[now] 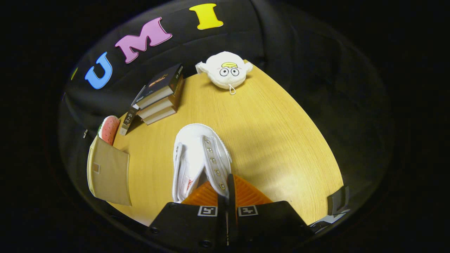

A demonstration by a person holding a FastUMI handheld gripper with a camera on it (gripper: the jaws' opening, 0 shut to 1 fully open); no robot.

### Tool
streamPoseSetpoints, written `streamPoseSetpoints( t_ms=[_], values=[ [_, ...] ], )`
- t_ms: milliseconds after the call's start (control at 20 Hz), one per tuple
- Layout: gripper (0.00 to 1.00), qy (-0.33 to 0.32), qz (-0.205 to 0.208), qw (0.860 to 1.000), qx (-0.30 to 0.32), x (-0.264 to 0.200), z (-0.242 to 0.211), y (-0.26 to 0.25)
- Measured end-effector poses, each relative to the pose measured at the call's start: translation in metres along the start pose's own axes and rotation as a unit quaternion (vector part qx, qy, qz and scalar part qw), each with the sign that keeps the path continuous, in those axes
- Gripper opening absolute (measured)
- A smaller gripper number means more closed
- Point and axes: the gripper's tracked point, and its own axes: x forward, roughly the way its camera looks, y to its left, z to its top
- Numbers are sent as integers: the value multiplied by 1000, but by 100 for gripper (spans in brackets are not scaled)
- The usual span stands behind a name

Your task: Open the storage box then place both shoes into the box .Put the left shoe in first, then the right shoe, with the right side of both shoes facing outward in a uniform manner.

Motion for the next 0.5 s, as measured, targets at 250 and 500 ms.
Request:
streamPoseSetpoints(
  t_ms=[250,500],
  values=[
    [7,-53,49,997,8,-69,40,91],
    [7,-88,105,990,24,-107,52,216]
  ],
)
